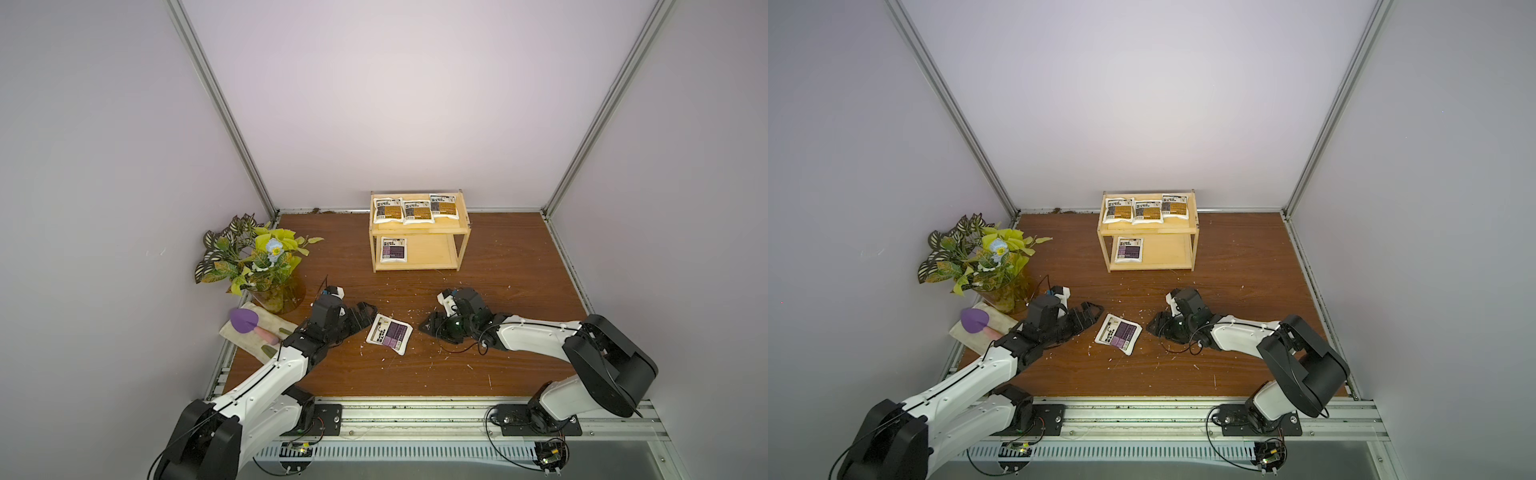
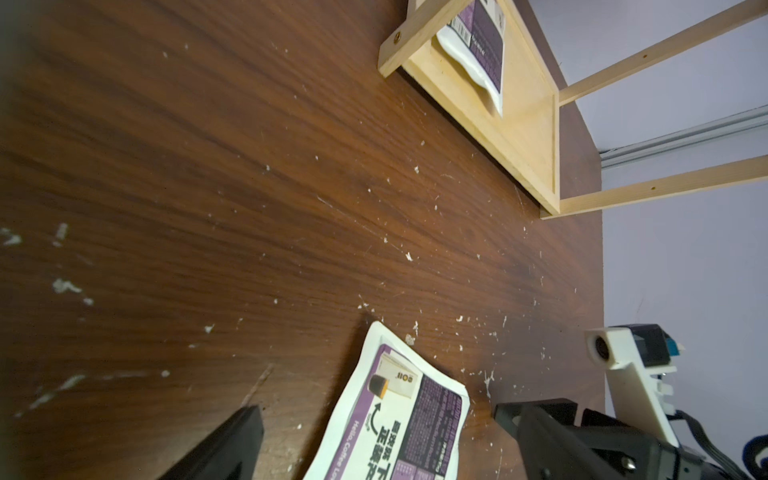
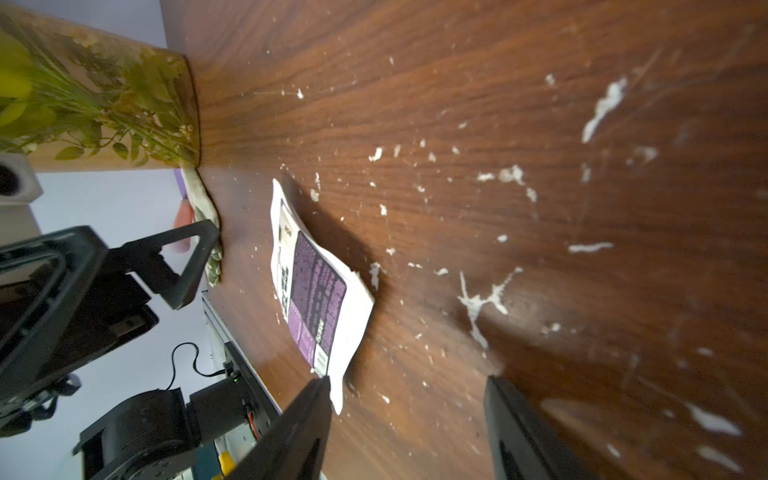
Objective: Place the bagged coffee beans on the shelf by color
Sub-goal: Pick up the bagged coffee beans at the center of the board.
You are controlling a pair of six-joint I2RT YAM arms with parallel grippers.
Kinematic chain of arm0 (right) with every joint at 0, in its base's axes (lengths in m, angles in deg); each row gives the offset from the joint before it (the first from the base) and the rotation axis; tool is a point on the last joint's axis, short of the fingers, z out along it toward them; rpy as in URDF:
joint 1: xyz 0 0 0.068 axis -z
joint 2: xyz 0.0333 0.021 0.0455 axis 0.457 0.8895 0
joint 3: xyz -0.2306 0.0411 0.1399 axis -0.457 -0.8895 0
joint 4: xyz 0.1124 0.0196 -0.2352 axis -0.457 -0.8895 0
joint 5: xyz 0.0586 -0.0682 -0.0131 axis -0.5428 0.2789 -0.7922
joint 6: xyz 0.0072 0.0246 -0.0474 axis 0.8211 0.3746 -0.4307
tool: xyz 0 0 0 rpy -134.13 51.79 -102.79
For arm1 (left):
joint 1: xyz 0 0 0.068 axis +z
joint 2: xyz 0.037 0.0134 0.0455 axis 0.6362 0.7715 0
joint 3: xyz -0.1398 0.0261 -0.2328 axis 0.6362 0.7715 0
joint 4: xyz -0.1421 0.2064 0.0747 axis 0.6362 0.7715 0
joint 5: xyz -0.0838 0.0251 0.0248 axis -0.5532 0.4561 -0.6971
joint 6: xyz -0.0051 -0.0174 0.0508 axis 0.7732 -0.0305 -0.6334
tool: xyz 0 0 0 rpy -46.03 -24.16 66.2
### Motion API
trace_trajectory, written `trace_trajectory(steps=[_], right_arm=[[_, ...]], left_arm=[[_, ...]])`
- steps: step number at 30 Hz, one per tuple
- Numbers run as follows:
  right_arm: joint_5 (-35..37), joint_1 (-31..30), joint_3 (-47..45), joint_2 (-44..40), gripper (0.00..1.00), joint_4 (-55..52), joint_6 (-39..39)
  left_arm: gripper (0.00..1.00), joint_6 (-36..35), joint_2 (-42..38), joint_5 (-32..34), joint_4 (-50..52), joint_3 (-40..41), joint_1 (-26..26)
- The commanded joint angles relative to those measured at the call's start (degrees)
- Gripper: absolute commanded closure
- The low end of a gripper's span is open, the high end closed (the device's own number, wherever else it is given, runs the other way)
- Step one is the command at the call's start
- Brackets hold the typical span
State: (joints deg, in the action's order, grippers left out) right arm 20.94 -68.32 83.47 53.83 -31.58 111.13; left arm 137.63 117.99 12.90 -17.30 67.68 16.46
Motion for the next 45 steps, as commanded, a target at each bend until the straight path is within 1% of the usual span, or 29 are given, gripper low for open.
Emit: trace_trajectory(steps=[1,6,13,21,25,31,35,43,45], right_arm=[[-4.0,-1.4,-0.2,-0.1,0.35,2.2,-1.1],[-5.5,-3.4,-1.1,2.5,0.35,6.6,1.5],[-5.8,-5.7,-1.3,6.2,0.35,13.0,5.8],[-6.0,-5.8,-1.9,11.8,0.36,22.7,11.3],[-6.6,-5.7,-1.9,14.5,0.39,27.1,13.4],[-6.5,-5.7,-3.2,13.9,0.47,27.8,13.3],[-6.7,-5.4,-4.6,13.7,0.55,29.1,13.7],[-6.9,-5.0,-6.1,13.6,0.85,32.2,14.8],[-6.9,-4.8,-6.3,13.5,0.90,32.7,14.9]], left_arm=[[0.01,0.2,0.5,-2.2,-2.1,1.5,-0.8],[0.01,1.2,2.3,-4.6,-5.6,3.7,-1.8],[0.01,2.0,6.2,-5.1,-9.7,3.7,-6.0],[0.00,3.4,9.3,-4.6,-13.8,3.1,-11.0],[0.00,3.8,9.2,-3.9,-14.0,3.5,-11.2],[0.00,3.6,8.4,-3.1,-13.3,3.5,-11.2],[0.01,3.6,8.6,-3.0,-13.4,3.3,-11.2],[0.00,2.6,8.0,-2.2,-11.5,1.6,-11.2],[0.01,2.2,7.9,-2.0,-10.9,1.0,-11.2]])
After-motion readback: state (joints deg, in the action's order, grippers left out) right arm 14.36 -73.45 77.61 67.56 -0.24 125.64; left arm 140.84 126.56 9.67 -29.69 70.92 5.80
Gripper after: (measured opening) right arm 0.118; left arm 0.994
